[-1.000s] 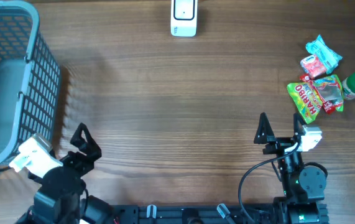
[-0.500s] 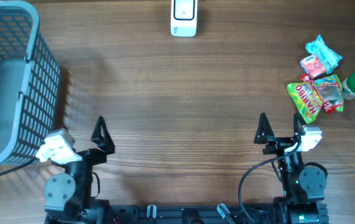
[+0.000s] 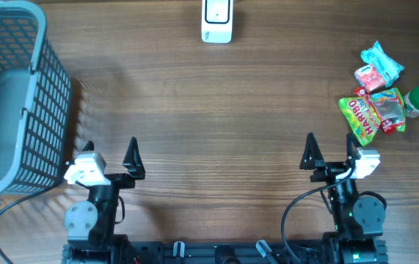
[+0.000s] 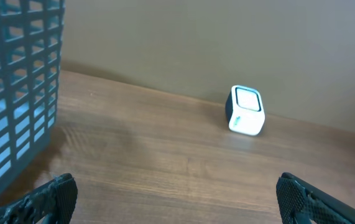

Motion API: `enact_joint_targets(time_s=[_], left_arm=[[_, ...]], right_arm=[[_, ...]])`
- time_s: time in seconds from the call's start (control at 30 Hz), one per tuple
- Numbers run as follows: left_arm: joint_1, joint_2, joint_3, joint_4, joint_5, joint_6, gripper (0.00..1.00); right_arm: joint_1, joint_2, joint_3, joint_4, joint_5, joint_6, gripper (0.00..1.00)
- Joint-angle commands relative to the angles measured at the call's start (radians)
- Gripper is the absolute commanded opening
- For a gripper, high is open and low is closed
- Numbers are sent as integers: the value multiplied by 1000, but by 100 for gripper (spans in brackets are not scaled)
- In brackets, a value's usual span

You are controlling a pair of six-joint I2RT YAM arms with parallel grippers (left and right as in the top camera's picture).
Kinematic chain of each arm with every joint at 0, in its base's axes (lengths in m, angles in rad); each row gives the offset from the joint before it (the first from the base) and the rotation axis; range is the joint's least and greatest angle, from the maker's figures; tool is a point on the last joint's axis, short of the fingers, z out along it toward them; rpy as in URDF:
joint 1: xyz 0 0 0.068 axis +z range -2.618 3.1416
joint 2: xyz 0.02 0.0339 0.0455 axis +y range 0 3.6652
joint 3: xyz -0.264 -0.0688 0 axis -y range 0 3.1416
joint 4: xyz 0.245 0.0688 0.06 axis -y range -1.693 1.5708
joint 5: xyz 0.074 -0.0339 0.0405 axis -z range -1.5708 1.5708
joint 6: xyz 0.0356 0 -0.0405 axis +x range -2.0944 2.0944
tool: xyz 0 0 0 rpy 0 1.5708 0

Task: Scan the item barcode

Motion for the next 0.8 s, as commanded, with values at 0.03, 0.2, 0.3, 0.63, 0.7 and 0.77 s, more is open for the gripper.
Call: enact_joint_targets(time_s=[0.03, 0.2, 0.3, 0.63, 0.7, 0.77], left_arm=[[6, -11, -62, 13, 10, 61, 100], [8, -11, -106, 78, 3, 61, 100], [10, -11, -134, 140, 2, 61, 100], [9, -11, -145, 155, 12, 62, 100], [9, -11, -145, 155, 13, 62, 100], [9, -11, -145, 155, 16, 63, 100]], right_arm=[[5, -13, -1, 5, 14, 2, 100], [5, -13, -1, 5, 14, 2, 100], [5, -13, -1, 5, 14, 2, 100], [5, -13, -1, 5, 14, 2, 100], [5, -13, -1, 5, 14, 2, 100], [5, -13, -1, 5, 14, 2, 100]])
